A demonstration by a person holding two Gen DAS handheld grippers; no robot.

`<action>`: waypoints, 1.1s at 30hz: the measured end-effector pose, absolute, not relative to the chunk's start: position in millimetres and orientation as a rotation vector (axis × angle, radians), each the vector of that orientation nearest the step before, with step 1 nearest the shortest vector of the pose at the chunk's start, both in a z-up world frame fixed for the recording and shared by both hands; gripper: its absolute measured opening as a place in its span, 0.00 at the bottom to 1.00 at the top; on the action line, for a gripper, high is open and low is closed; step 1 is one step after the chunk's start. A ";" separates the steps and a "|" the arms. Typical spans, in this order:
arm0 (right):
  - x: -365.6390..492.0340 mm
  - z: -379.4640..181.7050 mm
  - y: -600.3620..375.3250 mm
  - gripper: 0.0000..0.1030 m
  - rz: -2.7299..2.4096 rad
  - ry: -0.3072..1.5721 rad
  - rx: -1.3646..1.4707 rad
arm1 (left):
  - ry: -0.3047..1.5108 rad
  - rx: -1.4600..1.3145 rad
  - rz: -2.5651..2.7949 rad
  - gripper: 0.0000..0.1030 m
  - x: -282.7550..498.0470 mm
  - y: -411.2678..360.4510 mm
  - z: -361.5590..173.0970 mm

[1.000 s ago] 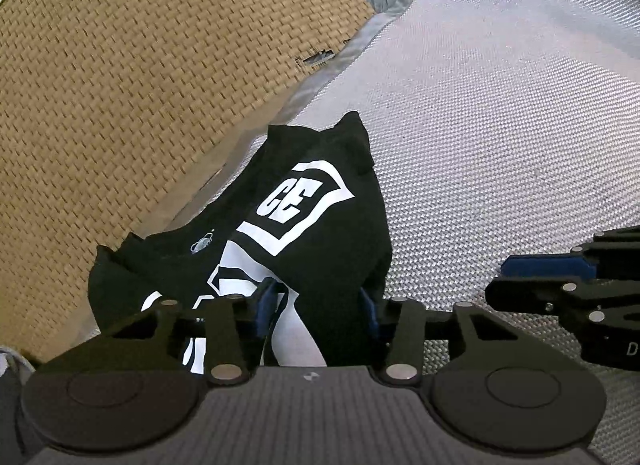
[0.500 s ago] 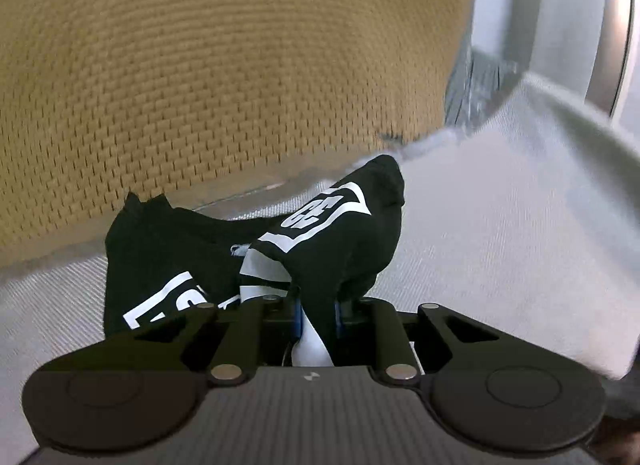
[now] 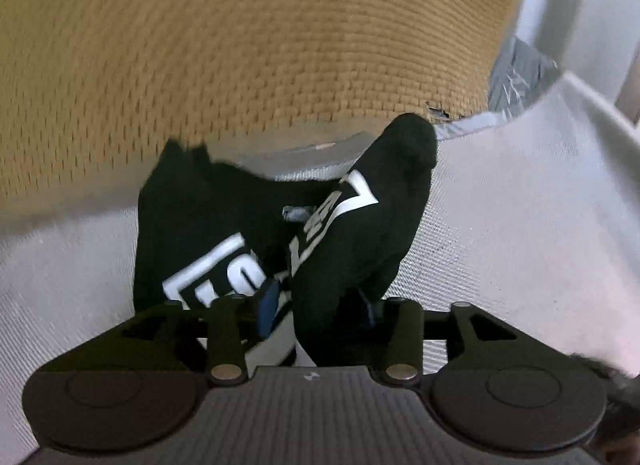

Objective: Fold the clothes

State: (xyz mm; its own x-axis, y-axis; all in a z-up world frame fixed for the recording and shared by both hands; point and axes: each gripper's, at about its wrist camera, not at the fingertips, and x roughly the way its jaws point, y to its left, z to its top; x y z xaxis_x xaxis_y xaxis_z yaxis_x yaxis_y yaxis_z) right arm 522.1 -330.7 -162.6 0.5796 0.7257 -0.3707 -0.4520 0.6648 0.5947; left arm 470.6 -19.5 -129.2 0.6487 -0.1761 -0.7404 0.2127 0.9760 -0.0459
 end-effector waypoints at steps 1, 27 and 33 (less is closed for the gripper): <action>522.0 -163.0 -330.4 0.21 0.719 0.640 0.471 | 0.815 0.089 -0.230 0.48 470.8 -26.5 -126.7; 520.7 -172.6 -326.0 0.21 0.721 0.633 0.489 | 0.740 -0.030 -0.295 0.16 495.5 -10.1 -93.6; 520.1 -174.4 -325.4 0.21 0.721 0.632 0.490 | 0.723 -0.303 -0.188 0.13 499.2 71.3 -99.4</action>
State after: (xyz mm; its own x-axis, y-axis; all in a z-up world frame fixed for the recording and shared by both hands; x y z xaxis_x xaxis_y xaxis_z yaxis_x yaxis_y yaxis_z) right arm 520.1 -325.4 -174.4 0.5833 0.7298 -0.3567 -0.4491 0.6556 0.6070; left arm 499.2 71.3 -99.4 0.7357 -0.2721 -0.6203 0.0647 0.9398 -0.3355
